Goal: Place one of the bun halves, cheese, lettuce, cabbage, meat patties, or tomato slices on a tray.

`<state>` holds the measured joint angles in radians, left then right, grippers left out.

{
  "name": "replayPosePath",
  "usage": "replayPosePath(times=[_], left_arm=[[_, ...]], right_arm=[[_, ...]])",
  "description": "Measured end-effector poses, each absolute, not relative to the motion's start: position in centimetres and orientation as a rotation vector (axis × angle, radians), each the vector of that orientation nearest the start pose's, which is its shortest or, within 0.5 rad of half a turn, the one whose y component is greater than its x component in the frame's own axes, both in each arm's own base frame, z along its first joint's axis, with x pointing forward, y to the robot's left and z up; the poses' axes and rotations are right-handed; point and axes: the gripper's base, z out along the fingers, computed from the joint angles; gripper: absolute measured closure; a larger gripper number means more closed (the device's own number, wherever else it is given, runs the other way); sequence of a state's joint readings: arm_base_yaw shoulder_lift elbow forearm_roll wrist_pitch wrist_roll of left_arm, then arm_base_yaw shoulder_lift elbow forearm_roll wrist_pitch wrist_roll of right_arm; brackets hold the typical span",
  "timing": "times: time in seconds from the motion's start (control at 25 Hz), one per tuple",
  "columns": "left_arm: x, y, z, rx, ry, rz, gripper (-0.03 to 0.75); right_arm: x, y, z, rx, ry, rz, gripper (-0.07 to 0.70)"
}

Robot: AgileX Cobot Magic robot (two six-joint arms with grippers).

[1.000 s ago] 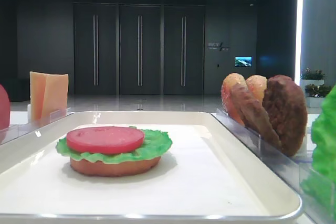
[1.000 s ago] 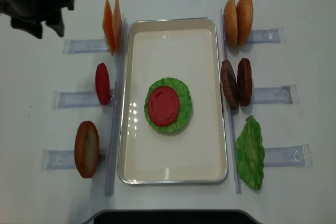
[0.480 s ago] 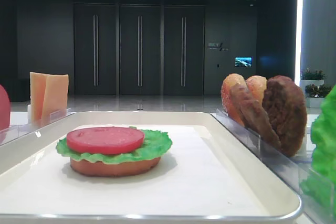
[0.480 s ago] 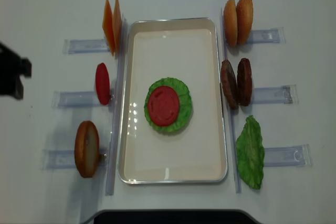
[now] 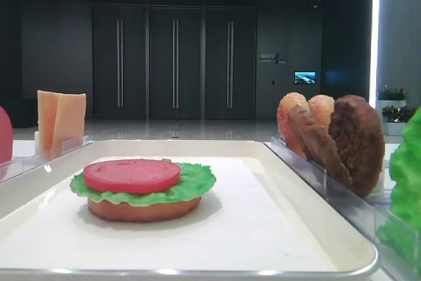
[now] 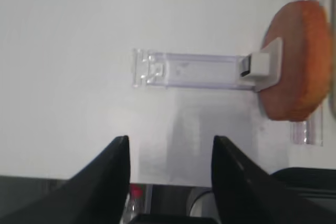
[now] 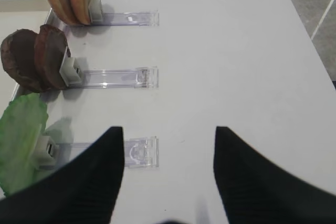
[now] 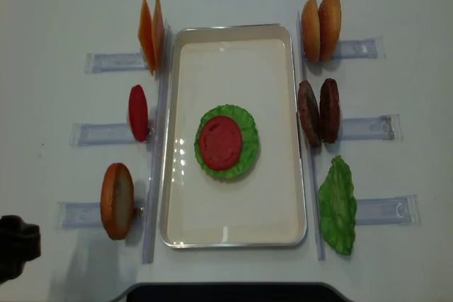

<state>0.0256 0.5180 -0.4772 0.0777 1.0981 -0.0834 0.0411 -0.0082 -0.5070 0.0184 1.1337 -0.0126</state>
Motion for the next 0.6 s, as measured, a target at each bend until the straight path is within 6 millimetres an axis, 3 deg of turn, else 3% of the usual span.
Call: replayPosePath(times=[0.4,0.6], left_arm=[[0.1,0.4,26.6,-0.029,2.148,0.075,0.366],[-0.6,0.3,26.6,-0.007,2.107,0.068,0.372]], right_arm=[[-1.0,0.1,27.3,-0.058,2.101,0.039,0.261],[-1.0,0.1,27.3,-0.058,2.101,0.039,0.261]])
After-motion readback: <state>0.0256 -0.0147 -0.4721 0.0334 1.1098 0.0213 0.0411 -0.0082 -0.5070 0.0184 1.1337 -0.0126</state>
